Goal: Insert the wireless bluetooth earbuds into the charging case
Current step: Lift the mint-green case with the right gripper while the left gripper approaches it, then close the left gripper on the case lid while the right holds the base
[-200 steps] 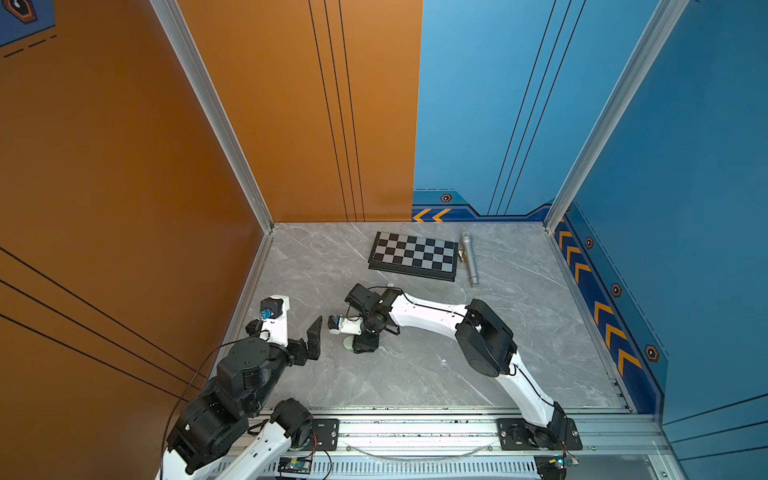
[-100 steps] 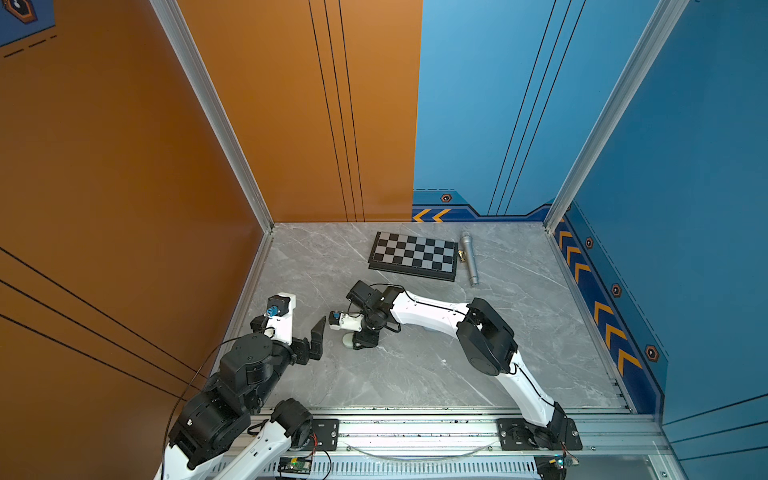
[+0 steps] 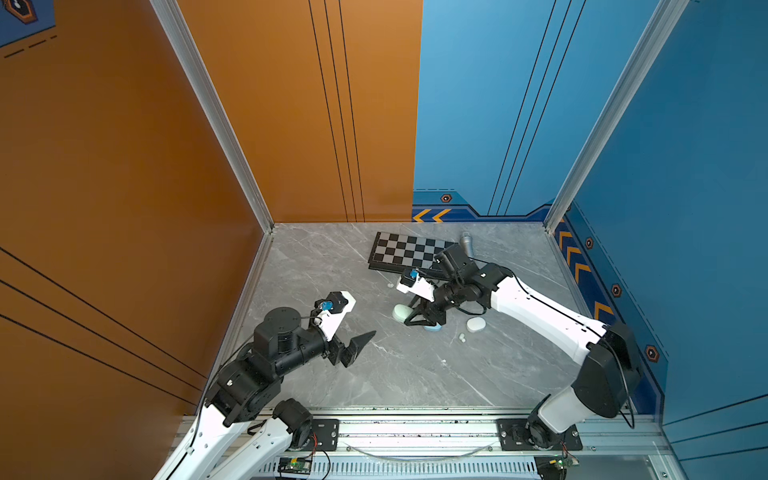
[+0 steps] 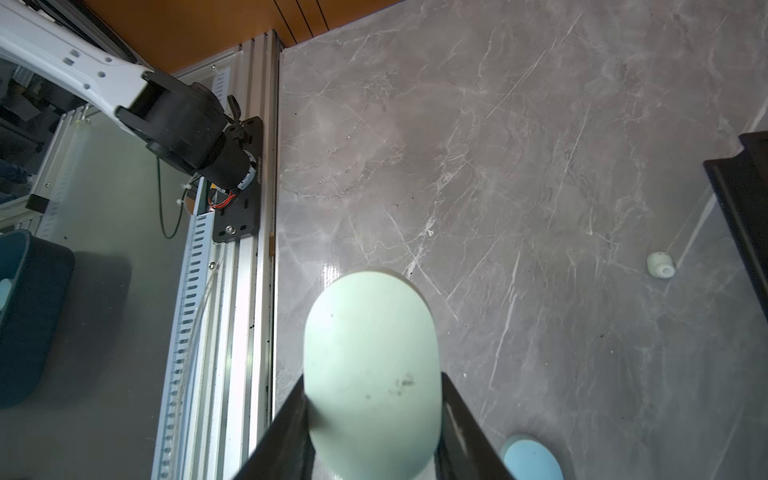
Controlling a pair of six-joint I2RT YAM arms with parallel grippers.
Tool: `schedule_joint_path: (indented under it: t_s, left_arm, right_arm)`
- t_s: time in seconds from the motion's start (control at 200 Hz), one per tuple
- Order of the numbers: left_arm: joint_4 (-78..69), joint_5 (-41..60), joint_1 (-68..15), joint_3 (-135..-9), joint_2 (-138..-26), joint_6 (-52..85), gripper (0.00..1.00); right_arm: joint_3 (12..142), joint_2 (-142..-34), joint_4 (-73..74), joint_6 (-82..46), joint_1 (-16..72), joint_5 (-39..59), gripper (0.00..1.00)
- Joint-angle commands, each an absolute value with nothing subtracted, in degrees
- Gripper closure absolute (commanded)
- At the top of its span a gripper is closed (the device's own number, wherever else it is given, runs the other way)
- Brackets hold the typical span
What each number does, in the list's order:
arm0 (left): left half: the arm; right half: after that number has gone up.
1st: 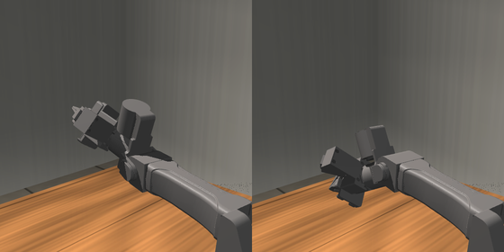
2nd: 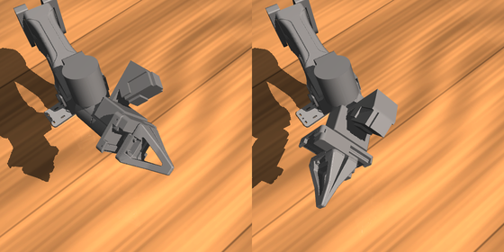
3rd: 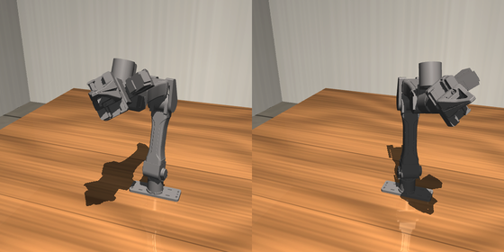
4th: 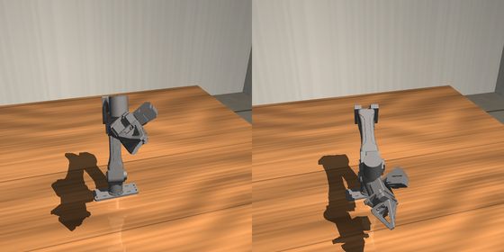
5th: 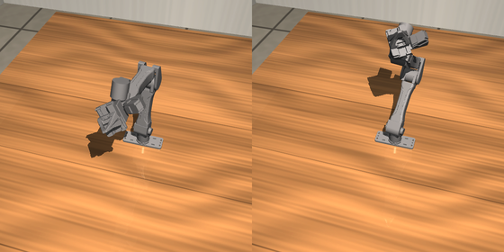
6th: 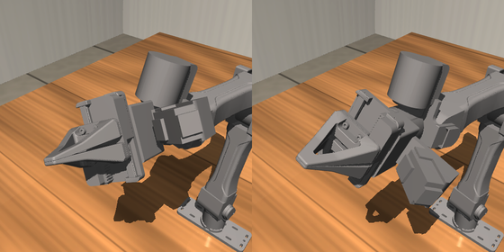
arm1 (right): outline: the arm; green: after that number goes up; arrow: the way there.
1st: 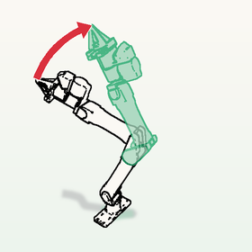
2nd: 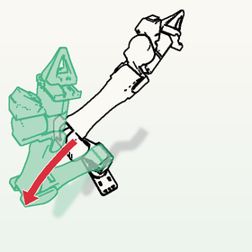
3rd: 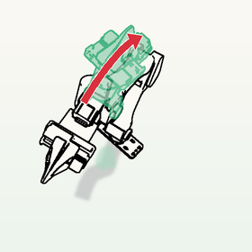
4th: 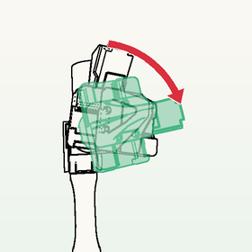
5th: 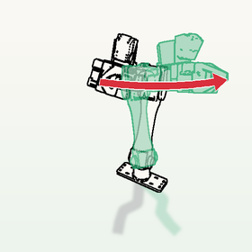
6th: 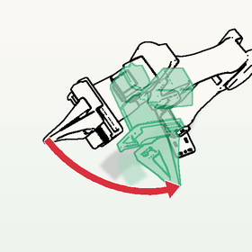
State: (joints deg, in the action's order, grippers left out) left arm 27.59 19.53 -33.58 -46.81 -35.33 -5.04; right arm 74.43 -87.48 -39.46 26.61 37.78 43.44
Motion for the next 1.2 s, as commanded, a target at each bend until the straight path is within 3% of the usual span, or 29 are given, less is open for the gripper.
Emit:
schedule_joint_path:
  t_s: [0.0,0.24,0.48,0.981,1.191]
  left_arm:
    - [16.72,32.85,-35.26,-42.79,-38.23,-4.07,0.12]
    - [9.11,37.62,-40.84,-37.75,-41.98,-6.48,0.18]
    - [4.98,35.55,-44.15,-34.98,-42.07,-5.1,0.24]
    - [4.66,33.13,-44.39,-34.05,-41.93,-6.42,0.26]
    - [4.84,34.79,-44.36,-34.96,-43.65,-6.64,0.4]
  right_arm:
    - [71.46,-83.95,-44.78,30.08,37.47,46.48,0.84]
    - [71.5,-80.31,-49.23,31.97,37.89,46.36,0.84]
    - [74.65,-80.05,-52.47,32.87,41.41,44.84,0.84]
    - [77.54,-78.94,-54.05,32.18,43.88,44.04,0.85]
    - [78.57,-78.71,-54.1,31.88,44.82,43.97,0.85]
